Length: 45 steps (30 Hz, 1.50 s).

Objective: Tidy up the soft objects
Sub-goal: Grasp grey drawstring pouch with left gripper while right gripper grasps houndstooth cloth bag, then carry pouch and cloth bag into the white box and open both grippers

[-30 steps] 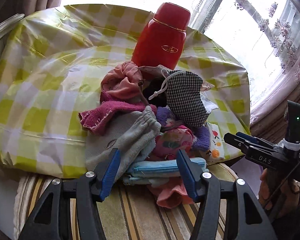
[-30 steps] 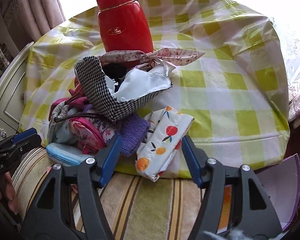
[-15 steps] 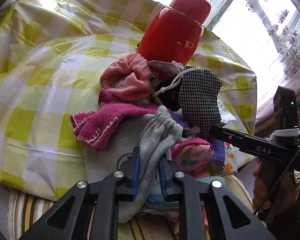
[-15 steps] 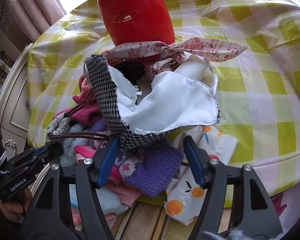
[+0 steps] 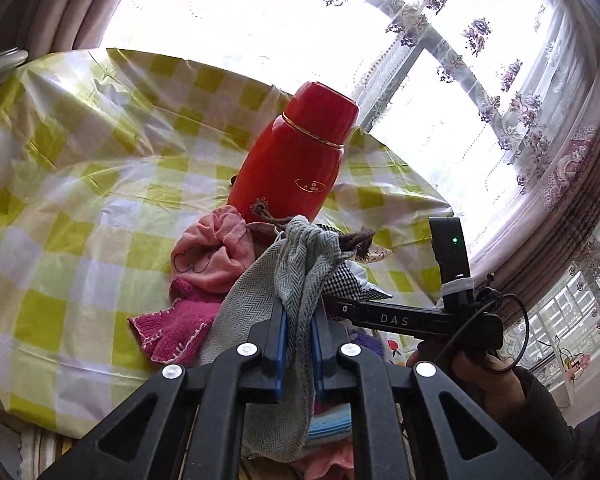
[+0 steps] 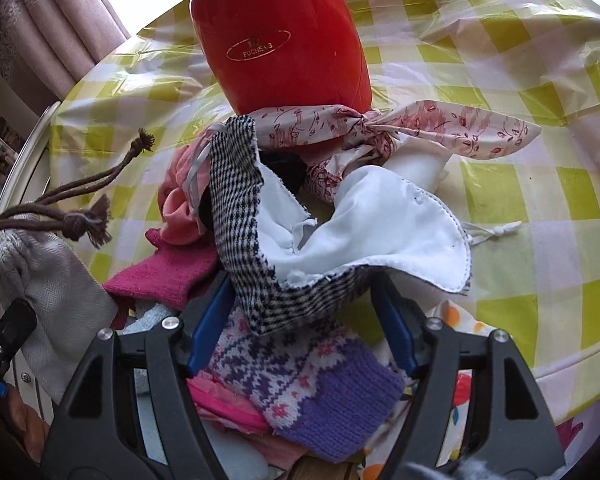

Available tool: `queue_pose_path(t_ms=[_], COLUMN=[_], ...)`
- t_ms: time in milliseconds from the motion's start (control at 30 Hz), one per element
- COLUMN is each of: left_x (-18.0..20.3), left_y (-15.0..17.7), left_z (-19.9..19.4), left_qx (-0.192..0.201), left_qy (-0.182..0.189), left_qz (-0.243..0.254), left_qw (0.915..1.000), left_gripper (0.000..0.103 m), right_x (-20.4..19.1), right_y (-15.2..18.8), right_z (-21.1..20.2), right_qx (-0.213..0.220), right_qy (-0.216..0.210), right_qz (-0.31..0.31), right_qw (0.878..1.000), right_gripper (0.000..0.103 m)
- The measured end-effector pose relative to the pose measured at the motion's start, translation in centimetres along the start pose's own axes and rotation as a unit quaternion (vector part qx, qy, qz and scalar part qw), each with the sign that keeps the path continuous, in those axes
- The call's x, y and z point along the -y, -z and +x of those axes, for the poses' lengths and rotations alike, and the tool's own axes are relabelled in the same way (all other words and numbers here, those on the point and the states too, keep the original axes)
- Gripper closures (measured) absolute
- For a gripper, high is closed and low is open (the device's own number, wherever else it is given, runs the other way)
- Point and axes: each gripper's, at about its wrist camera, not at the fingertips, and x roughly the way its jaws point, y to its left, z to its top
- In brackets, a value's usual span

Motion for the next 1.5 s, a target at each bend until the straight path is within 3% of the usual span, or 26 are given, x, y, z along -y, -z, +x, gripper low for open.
queue_pose_path(t_ms=[33, 67, 133, 267, 600, 1000, 1500], left_x=[0.0, 0.0, -0.1, -0.1, 1.8, 9.7, 20.5], left_y=[0.0, 0.0, 0.1, 0.2, 0.5, 1.4, 6.9], left_z=[0.2, 0.4, 0.7, 1.0, 0.9, 1.8, 6.4], left_qx=[-0.002, -0.004, -0.006, -0.007, -0.007, -0.018, -0.122], left_qy=[-0.002, -0.005, -0.008, -0.010, -0.013, 0.052, 0.145], left_qz=[0.001, 0.001, -0.001, 0.000, 0.005, 0.069, 0.122], left_qw=[1.0000, 1.0000, 1.0000, 0.9999, 0.9999, 0.9961, 0.9742], left_gripper=[0.092, 0.092, 0.092, 0.092, 0.092, 0.092, 0.092], right_x=[-0.1, -0.2, -0.2, -0.3, 2.2, 8.3, 17.9], right_y=[-0.1, -0.2, -0.4, -0.3, 2.3, 7.1, 15.1], right_z=[0.1, 0.3, 0.6, -0.1, -6.8, -15.3, -20.7], right_qx=[0.003, 0.006, 0.006, 0.022, 0.084, 0.125, 0.102], right_qy=[0.000, 0.003, 0.011, 0.018, 0.048, 0.116, 0.215], right_qz=[-0.002, -0.002, -0.001, -0.006, -0.003, 0.037, 0.132], right_qw=[1.000, 1.000, 1.000, 1.000, 0.995, 0.985, 0.962], right_gripper=[0.036, 0.049, 0.061, 0.077, 0.079, 0.079, 0.079])
